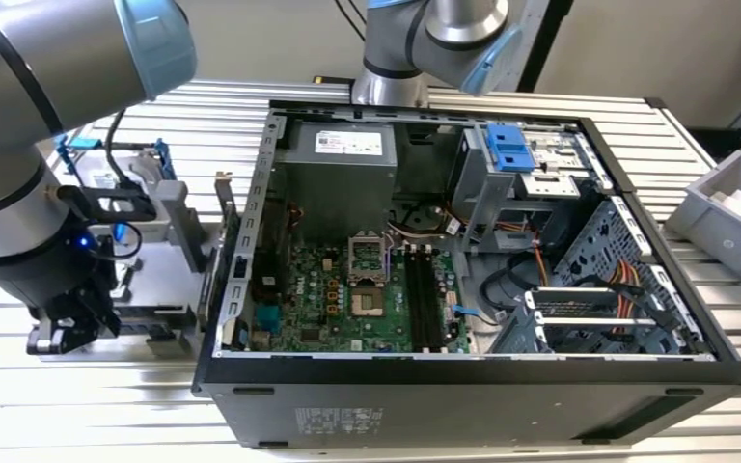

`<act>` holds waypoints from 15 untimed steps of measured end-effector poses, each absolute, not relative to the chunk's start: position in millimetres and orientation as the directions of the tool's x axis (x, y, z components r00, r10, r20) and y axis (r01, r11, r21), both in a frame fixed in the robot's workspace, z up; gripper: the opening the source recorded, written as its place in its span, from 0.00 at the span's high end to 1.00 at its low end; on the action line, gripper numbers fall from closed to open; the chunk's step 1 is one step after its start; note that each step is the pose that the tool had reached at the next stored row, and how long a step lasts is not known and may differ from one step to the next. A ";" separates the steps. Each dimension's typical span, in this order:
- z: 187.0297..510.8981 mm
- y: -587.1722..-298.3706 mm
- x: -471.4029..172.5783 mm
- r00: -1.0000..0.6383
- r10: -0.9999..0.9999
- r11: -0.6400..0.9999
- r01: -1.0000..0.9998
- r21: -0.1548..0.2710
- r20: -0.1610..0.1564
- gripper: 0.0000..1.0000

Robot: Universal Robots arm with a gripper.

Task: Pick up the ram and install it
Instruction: 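Pick up the ram and move it above insertion slot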

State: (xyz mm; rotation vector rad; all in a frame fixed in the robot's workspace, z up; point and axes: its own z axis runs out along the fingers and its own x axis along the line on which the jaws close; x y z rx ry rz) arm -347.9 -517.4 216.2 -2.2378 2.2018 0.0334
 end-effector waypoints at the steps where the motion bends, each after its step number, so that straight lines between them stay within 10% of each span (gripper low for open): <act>1: 216.4 -517.3 -347.9 0.016 -1.000 -0.016 -1.000 0.013 -0.017 1.00; 15: 226.7 -517.4 -347.9 0.016 -1.000 -0.016 -1.000 0.014 -0.017 1.00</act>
